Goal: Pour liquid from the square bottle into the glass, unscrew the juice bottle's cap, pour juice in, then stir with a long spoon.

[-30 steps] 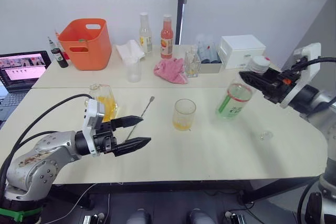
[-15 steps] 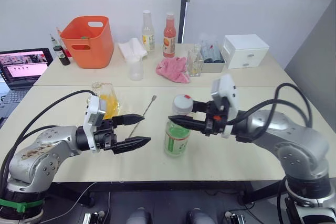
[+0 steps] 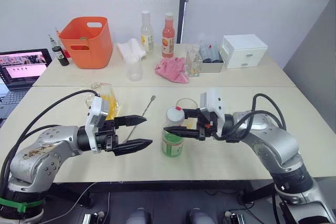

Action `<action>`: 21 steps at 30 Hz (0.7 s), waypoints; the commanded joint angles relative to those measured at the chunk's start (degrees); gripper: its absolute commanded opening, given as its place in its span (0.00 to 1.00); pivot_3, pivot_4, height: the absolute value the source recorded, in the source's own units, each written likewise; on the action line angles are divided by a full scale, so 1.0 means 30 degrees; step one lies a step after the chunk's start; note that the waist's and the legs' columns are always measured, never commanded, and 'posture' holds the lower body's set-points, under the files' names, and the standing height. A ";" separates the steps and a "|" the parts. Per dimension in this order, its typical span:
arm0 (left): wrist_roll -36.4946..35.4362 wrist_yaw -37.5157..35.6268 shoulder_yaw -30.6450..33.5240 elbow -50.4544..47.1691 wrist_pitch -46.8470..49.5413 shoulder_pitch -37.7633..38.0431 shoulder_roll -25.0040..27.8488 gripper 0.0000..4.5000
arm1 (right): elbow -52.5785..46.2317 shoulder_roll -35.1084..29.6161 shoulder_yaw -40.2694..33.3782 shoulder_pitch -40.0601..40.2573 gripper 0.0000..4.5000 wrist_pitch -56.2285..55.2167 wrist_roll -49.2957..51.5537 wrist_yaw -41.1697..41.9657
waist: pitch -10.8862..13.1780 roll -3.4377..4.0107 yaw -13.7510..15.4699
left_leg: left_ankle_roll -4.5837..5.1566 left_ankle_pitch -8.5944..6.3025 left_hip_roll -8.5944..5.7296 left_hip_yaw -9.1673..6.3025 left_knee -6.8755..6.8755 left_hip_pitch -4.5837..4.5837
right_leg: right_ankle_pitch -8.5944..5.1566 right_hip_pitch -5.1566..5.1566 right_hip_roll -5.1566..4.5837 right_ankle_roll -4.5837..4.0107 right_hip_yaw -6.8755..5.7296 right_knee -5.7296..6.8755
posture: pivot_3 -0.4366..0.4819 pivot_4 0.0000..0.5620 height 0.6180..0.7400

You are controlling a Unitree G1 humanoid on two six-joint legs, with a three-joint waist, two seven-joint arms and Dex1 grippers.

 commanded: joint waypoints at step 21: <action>0.0207 -0.0113 0.0103 -0.0024 -0.0269 -0.0719 0.0146 1.00 | 0.5495 -0.0705 -0.0125 -0.4026 0.90 0.0960 0.0264 0.5815 | 0.0003 -0.0007 -0.0008 | -0.0022 0.0023 -0.0003 0.0029 0.0001 0.0049 | -0.0003 0.0006 0.0005 -0.0008 0.0006 0.0045 | 0.48 0.27 0.79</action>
